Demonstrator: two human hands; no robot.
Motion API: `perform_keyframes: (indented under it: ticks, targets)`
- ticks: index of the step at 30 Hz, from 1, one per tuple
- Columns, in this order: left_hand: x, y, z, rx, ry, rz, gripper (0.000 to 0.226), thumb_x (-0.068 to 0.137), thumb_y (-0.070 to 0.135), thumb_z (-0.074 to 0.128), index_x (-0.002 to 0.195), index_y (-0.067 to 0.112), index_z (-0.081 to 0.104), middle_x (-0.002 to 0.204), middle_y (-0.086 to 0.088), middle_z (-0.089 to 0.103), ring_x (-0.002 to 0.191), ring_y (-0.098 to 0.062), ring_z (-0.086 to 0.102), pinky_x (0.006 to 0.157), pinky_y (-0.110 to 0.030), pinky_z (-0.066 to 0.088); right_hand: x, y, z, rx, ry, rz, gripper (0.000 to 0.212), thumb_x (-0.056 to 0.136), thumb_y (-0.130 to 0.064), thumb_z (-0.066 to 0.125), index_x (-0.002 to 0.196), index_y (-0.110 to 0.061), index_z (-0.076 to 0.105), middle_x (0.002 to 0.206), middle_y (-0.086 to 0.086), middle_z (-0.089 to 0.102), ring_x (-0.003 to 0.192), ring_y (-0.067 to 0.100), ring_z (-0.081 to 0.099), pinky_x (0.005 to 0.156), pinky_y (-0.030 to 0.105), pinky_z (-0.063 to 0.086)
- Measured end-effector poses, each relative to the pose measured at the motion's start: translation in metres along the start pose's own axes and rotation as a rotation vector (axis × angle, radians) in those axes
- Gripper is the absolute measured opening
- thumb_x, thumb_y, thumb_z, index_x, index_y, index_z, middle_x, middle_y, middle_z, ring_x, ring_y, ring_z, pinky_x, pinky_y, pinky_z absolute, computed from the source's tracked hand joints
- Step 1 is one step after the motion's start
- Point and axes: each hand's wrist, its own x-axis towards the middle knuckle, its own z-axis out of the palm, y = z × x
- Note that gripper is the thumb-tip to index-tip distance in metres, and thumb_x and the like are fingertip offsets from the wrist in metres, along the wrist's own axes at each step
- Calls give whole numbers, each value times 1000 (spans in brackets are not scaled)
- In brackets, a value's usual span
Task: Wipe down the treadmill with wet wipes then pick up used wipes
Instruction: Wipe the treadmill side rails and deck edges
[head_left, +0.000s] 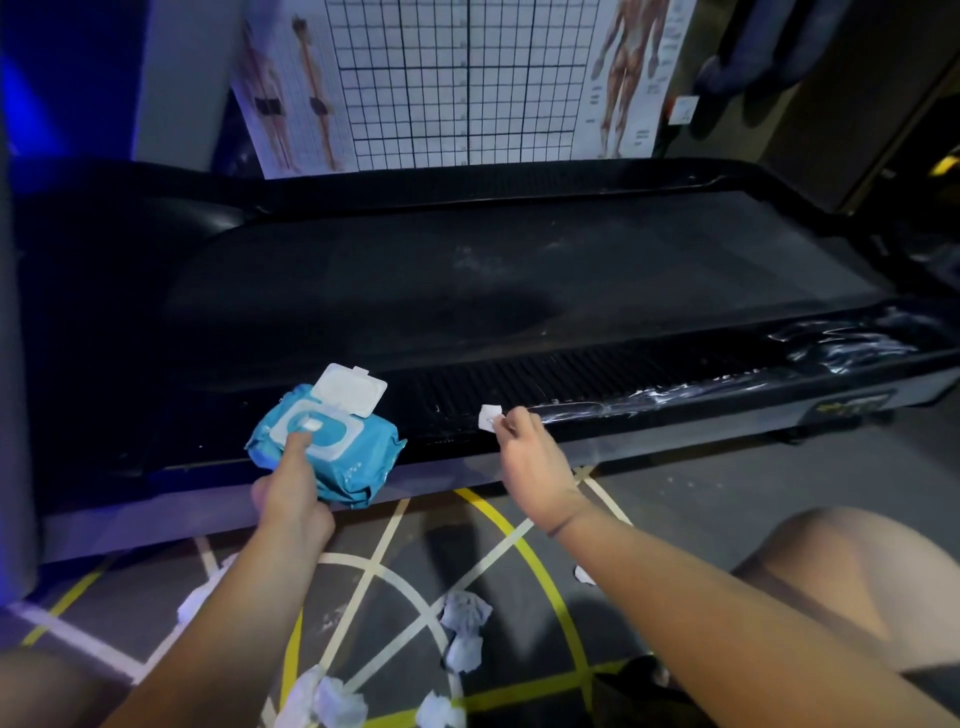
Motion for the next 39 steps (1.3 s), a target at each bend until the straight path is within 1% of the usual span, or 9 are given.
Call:
perform_keyframes:
  ticks: [4, 10, 16, 20, 24, 26, 29, 35, 39]
  targets:
    - [4, 0, 0, 19, 5, 2, 40, 96, 27, 73, 128, 16, 51, 129, -12, 68, 85, -23, 72, 61, -46, 58, -7, 39, -21, -39, 103, 102, 30, 105, -28, 35, 117, -11, 56, 116, 10, 57, 106, 28, 54, 85, 33, 41]
    - [9, -1, 1, 66, -8, 17, 37, 98, 26, 70, 128, 16, 52, 133, -14, 67, 100, -28, 71, 78, -50, 59, -20, 112, -55, -7, 53, 624, 32, 95, 1, 42, 122, -8, 56, 130, 14, 46, 107, 35, 51, 87, 42, 44]
    - [10, 1, 1, 88, -35, 19, 47, 101, 25, 67, 143, 15, 52, 133, -13, 68, 103, -28, 72, 67, -43, 58, -9, 72, -37, -36, 105, 355, 13, 97, -13, 49, 92, -19, 60, 100, 6, 55, 95, 28, 55, 78, 39, 43]
    - [7, 2, 1, 88, -48, 23, 47, 101, 26, 66, 144, 17, 50, 134, -12, 67, 102, -27, 71, 68, -43, 59, -14, 17, -9, 55, -20, 64, 22, 97, -19, 53, 118, -17, 58, 113, 9, 56, 98, 28, 56, 82, 42, 51]
    - [6, 2, 0, 84, -72, 23, 45, 102, 25, 65, 143, 16, 51, 134, -12, 67, 96, -25, 71, 71, -44, 59, -11, 5, -5, 0, -86, -82, 49, 78, 9, 60, 123, -9, 58, 111, 6, 45, 92, 26, 54, 61, 43, 52]
    - [5, 4, 0, 78, -70, 25, 44, 101, 25, 66, 142, 16, 52, 133, -12, 68, 98, -25, 72, 69, -43, 59, -10, 26, -10, -68, -62, -111, 42, 71, 9, 68, 109, -7, 63, 106, 7, 51, 88, 28, 59, 57, 38, 49]
    - [6, 3, 0, 45, -55, 38, 41, 99, 22, 69, 137, 15, 54, 130, -12, 69, 105, -28, 72, 72, -44, 60, -14, 57, -24, -65, -4, 105, 17, 89, -6, 54, 103, -10, 62, 106, 8, 54, 91, 29, 55, 67, 35, 40]
    - [0, -3, 12, -36, -75, 92, 22, 95, 24, 74, 102, 22, 53, 109, -6, 71, 99, -23, 75, 85, -46, 62, -16, 132, -71, -166, 114, 605, 32, 90, -7, 52, 112, -10, 74, 115, 13, 63, 117, 33, 49, 89, 38, 47]
    - [-1, -8, 26, -44, -121, 125, 41, 93, 24, 76, 128, 11, 59, 117, -7, 74, 93, -19, 77, 67, -36, 63, -13, 141, -75, -24, 167, 650, 28, 94, -5, 48, 108, -5, 72, 101, 4, 57, 104, 26, 55, 73, 22, 40]
